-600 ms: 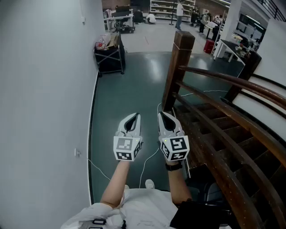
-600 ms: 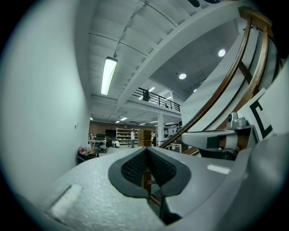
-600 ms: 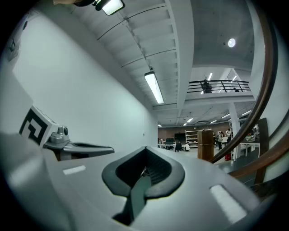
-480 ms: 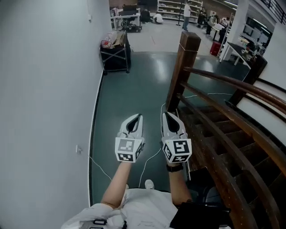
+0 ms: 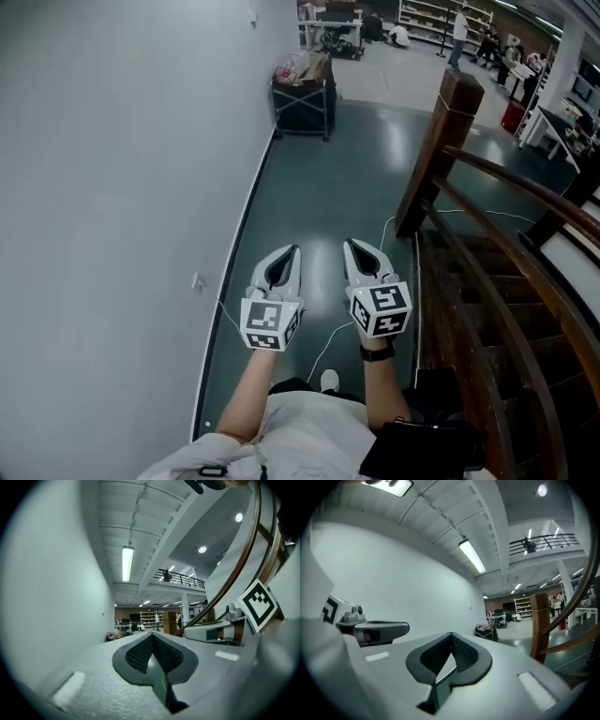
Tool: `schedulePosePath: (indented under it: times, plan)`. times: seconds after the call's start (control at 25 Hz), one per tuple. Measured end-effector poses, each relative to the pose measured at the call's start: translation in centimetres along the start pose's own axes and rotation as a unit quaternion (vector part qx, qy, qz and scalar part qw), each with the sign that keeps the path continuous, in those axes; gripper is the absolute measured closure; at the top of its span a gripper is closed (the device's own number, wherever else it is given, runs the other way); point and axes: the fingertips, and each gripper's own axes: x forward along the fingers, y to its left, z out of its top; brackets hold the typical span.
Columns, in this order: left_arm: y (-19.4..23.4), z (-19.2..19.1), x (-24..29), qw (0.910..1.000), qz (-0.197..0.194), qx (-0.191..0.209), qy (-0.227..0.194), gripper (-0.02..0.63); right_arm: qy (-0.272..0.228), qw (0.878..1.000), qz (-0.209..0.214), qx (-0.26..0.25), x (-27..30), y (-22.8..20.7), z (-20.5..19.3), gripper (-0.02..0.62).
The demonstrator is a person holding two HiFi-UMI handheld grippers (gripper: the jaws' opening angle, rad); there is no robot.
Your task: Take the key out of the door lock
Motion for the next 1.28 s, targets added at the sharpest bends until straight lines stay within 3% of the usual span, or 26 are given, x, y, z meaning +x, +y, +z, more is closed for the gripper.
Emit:
schedulePosePath:
  times: [0.16,0.32,0.52,0.6,0.68,0.8,0.88,0.92,1.0,1.12,1.24,1.28]
  plan:
    - [4.4,0.1,-3.3,0.9992,0.04,-0.006,0.003,0.606,0.023,0.999,0.046,0.004,3.5,4.4,-0.4,0.597]
    - [10.8,0.5,-9.7,0.9943,0.106,0.002,0.008,0.606,0.028,0.992,0.121,-0.008,6.4,12.9,0.2,0.597]
    - [17.2,-1.9,-17.9,0.9799,0.198,-0.02,0.011,0.606,0.041,0.968,0.243,-0.048,8.4,26.2,-1.6,0.596]
    - [19.1,-3.2,-21.5,0.9694,0.243,-0.036,0.006,0.606,0.039,0.951,0.3,-0.067,8.9,31.5,-2.6,0.597]
    - [21.2,-4.5,-25.3,0.9532,0.299,-0.047,-0.001,0.606,0.04,0.931,0.354,-0.08,9.3,36.2,-3.8,0.597]
    - [24.0,-5.6,-30.7,0.9282,0.368,-0.055,-0.001,0.606,0.041,0.91,0.397,-0.113,9.6,42.0,-5.2,0.595]
    - [25.8,-5.9,-35.3,0.9044,0.422,-0.061,0.002,0.606,0.042,0.89,0.433,-0.136,9.5,46.7,-5.7,0.595]
    - [27.0,-6.2,-38.5,0.8861,0.459,-0.063,0.004,0.606,0.042,0.872,0.468,-0.139,9.2,50.3,-6.0,0.595]
    - [29.6,-6.9,-46.6,0.8446,0.532,-0.062,0.008,0.606,0.045,0.829,0.543,-0.129,7.6,59.0,-7.1,0.595]
    - [32.0,-7.8,-56.9,0.7925,0.606,-0.066,0.012,0.606,0.053,0.766,0.629,-0.12,4.2,70.3,-9.1,0.595]
    - [31.1,-7.5,-63.7,0.7127,0.698,-0.063,0.017,0.606,0.064,0.676,0.727,-0.107,1.0,77.9,-9.9,0.595]
    - [30.3,-7.3,-65.4,0.6883,0.723,-0.062,0.02,0.606,0.069,0.653,0.747,-0.101,0.1,79.4,-10.1,0.595]
